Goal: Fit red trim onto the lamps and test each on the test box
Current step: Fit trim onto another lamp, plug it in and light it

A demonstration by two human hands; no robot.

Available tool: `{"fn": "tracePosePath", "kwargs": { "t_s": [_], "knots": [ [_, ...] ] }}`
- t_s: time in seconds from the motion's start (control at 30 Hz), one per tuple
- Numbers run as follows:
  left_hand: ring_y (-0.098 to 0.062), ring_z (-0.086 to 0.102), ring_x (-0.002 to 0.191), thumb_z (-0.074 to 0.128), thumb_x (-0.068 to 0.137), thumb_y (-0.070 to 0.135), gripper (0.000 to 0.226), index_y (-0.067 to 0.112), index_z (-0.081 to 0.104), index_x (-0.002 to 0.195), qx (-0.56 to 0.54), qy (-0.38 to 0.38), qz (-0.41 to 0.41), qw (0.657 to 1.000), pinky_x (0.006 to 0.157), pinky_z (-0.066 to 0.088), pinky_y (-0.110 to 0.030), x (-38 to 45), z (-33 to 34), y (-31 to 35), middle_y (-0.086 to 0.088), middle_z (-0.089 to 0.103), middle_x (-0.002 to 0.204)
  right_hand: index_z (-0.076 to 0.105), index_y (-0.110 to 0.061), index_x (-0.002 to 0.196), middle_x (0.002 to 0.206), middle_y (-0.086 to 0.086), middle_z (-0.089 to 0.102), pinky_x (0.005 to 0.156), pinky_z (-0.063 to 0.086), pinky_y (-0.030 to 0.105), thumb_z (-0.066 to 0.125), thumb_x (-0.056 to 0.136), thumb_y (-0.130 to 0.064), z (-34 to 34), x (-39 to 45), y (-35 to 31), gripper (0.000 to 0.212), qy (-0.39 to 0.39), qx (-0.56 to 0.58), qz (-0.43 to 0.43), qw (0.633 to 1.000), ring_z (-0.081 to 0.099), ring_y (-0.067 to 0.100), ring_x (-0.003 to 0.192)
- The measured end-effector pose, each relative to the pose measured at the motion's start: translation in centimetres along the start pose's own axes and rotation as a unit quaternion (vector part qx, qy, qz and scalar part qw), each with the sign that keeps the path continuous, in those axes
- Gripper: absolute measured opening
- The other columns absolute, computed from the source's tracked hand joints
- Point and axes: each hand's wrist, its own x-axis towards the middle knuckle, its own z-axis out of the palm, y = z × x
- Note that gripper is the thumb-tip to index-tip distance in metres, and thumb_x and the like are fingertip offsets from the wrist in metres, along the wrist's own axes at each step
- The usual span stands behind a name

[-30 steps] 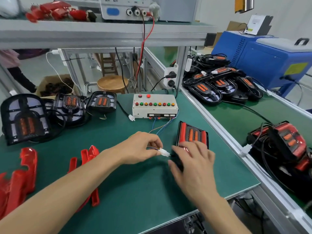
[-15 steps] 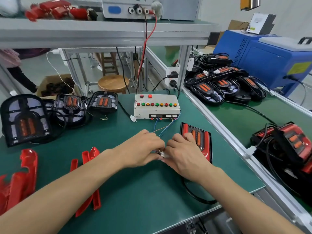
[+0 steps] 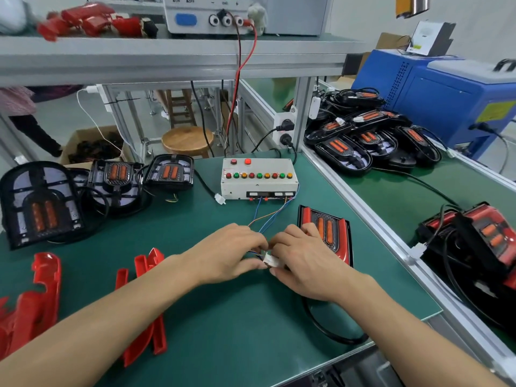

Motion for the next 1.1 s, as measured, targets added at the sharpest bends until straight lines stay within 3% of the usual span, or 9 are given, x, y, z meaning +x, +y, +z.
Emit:
{"fn": "tracePosePath", "kwargs": {
  "t_s": [0.27, 0.43, 0.67, 0.83, 0.93, 1.03, 1.1],
  "knots": [
    [-0.026, 0.063, 0.087, 0.065, 0.099, 0.031, 0.019, 0.012, 0.071, 0.097, 0.094, 0.002, 0.063, 0.994, 0.087, 0.047, -0.041, 0.3, -0.8, 0.3, 0.000, 0.071, 0.087, 0.069, -0.019, 0.087, 0.094, -0.008, 0.063, 0.087, 0.034, 0.041, 0.041, 0.101, -0.043, 0.0, -0.3, -0.1, 0.039, -0.013, -0.018, 0.013, 1.000, 0.052, 0.020, 0.094],
    [-0.027, 0.059, 0.092, 0.053, 0.105, 0.039, 0.031, 0.013, 0.068, 0.097, 0.144, -0.055, 0.078, 0.985, 0.092, 0.041, -0.037, 1.0, -0.7, 0.6, -0.001, 0.071, 0.092, 0.067, -0.019, 0.085, 0.090, -0.007, 0.062, 0.088, 0.038, 0.041, 0.041, 0.104, -0.040, -0.2, -0.4, -0.6, 0.039, -0.016, -0.014, 0.010, 1.000, 0.050, 0.020, 0.089],
    [-0.028, 0.052, 0.069, 0.068, 0.098, 0.028, 0.031, 0.012, 0.062, 0.073, 0.142, -0.011, 0.135, 0.980, 0.075, 0.046, -0.037, 1.4, -1.2, 0.8, -0.002, 0.062, 0.068, 0.068, -0.020, 0.089, 0.095, -0.008, 0.063, 0.093, 0.035, 0.039, 0.036, 0.107, -0.039, -0.2, -0.5, -0.6, 0.041, -0.017, -0.001, 0.009, 1.000, 0.049, 0.019, 0.092],
    [-0.026, 0.055, 0.072, 0.062, 0.102, 0.036, 0.034, 0.015, 0.061, 0.074, 0.173, -0.030, 0.156, 0.972, 0.078, 0.046, -0.035, 1.3, -0.5, 0.8, -0.001, 0.063, 0.071, 0.066, -0.021, 0.086, 0.091, -0.007, 0.061, 0.090, 0.033, 0.038, 0.035, 0.105, -0.036, 0.3, -0.9, -1.0, 0.039, -0.012, -0.027, -0.014, 0.999, 0.050, 0.021, 0.089],
    [-0.026, 0.058, 0.072, 0.068, 0.097, 0.035, 0.031, 0.014, 0.063, 0.074, 0.185, -0.027, 0.152, 0.970, 0.077, 0.049, -0.037, 1.2, -0.3, 0.8, -0.001, 0.064, 0.070, 0.067, -0.023, 0.089, 0.091, -0.008, 0.061, 0.090, 0.032, 0.039, 0.032, 0.105, -0.037, 0.2, -0.9, -1.5, 0.041, -0.020, -0.054, -0.004, 0.998, 0.051, 0.021, 0.092],
    [-0.024, 0.061, 0.087, 0.065, 0.095, 0.044, 0.031, 0.015, 0.068, 0.087, 0.181, -0.060, 0.120, 0.974, 0.086, 0.044, -0.036, 1.3, -0.5, 0.6, 0.001, 0.068, 0.083, 0.071, -0.024, 0.094, 0.098, -0.008, 0.065, 0.090, 0.030, 0.039, 0.051, 0.098, -0.045, -0.7, -0.8, -2.1, 0.029, -0.016, -0.069, 0.003, 0.997, 0.056, 0.022, 0.097],
    [-0.017, 0.058, 0.097, 0.052, 0.096, 0.063, 0.046, 0.020, 0.069, 0.100, 0.191, -0.083, 0.080, 0.975, 0.093, 0.039, -0.031, 1.2, -0.8, 0.5, 0.006, 0.068, 0.093, 0.073, -0.022, 0.105, 0.115, -0.006, 0.067, 0.094, 0.034, 0.041, 0.068, 0.085, -0.052, -1.5, -1.7, -1.8, 0.036, 0.022, -0.049, 0.031, 0.998, 0.059, 0.022, 0.108]
  ]
}}
